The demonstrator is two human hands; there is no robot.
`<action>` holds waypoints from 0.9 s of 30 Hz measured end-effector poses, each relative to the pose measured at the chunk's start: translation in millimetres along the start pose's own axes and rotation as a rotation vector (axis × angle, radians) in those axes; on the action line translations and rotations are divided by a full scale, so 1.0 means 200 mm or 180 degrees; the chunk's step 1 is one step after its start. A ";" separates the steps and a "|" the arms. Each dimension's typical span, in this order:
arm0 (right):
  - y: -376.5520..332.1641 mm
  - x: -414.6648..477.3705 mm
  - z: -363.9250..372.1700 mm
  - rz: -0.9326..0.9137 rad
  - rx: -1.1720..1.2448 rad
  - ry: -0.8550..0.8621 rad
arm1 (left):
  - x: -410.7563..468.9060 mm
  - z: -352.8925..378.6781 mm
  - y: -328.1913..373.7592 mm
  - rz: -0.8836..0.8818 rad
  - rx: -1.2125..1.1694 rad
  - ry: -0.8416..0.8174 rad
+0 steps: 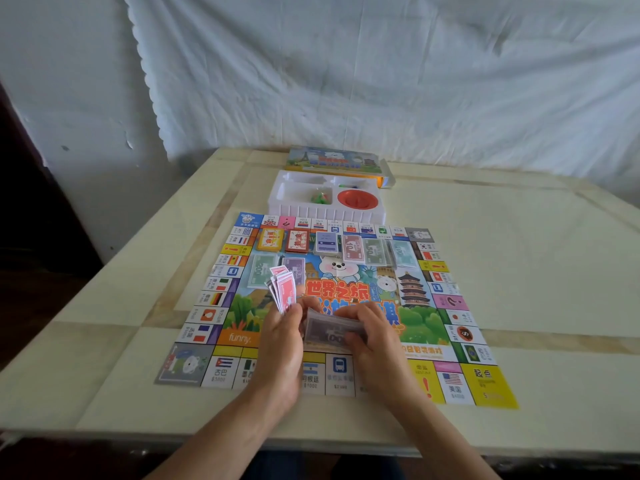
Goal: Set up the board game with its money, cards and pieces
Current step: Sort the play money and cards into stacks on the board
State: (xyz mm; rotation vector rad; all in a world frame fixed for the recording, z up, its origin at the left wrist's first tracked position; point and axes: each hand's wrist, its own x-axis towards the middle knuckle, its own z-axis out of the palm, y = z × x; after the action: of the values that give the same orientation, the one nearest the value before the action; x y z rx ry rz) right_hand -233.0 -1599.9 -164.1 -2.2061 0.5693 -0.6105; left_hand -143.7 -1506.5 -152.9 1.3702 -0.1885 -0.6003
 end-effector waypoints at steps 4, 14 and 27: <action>0.02 -0.02 0.04 -0.0366 -0.0938 0.0217 | -0.02 0.00 0.00 0.0085 0.0169 -0.0043; -0.12 0.03 -0.08 0.1421 0.1537 0.0137 | 0.06 -0.04 0.07 0.0134 -0.0030 0.0072; -0.17 0.08 -0.06 0.1166 0.0716 -0.0062 | 0.06 -0.09 0.17 0.0460 0.0997 -0.0124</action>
State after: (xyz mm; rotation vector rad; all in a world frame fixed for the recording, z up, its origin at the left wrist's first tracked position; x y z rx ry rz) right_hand -221.0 -1594.6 -126.3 -1.8353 0.8282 -0.4346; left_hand -115.5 -1494.6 -126.5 1.6310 -0.4234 -0.4899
